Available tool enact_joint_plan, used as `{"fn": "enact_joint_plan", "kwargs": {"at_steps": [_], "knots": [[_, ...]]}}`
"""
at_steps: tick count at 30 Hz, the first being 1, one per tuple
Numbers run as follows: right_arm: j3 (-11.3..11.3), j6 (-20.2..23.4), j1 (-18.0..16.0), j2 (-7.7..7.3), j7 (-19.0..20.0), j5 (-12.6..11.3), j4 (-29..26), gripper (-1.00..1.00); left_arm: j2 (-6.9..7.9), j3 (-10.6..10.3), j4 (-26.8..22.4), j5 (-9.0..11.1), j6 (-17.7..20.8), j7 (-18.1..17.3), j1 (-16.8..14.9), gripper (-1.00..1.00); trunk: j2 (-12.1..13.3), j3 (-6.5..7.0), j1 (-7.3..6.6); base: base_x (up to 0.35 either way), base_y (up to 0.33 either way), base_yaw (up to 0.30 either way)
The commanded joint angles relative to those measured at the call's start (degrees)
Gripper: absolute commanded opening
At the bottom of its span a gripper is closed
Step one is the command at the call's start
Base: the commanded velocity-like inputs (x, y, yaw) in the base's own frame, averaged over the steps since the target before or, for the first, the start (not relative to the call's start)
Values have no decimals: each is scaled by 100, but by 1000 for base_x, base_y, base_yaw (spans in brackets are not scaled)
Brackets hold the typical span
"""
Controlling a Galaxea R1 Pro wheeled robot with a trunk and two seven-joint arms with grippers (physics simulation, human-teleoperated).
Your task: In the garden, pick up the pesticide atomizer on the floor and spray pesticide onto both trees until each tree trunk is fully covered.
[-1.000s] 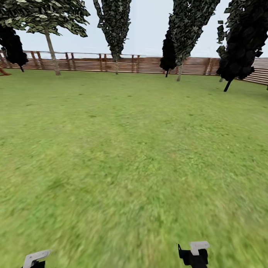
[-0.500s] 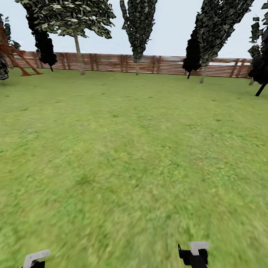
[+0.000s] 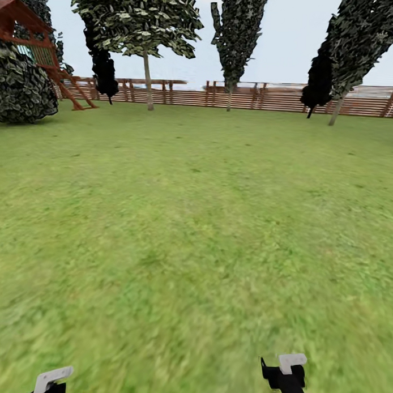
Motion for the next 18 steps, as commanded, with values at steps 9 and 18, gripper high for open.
{"fn": "enact_joint_plan", "kwargs": {"at_steps": [9,18], "knots": [[2,0,0,0,0,1,4,100,0,2,-1,3,8,1,-1,-100,0,0,0,205,8,282],[3,0,0,9,0,7,6,100,0,4,2,9,8,1,-1,-100,0,0,0,314,153,282]]}}
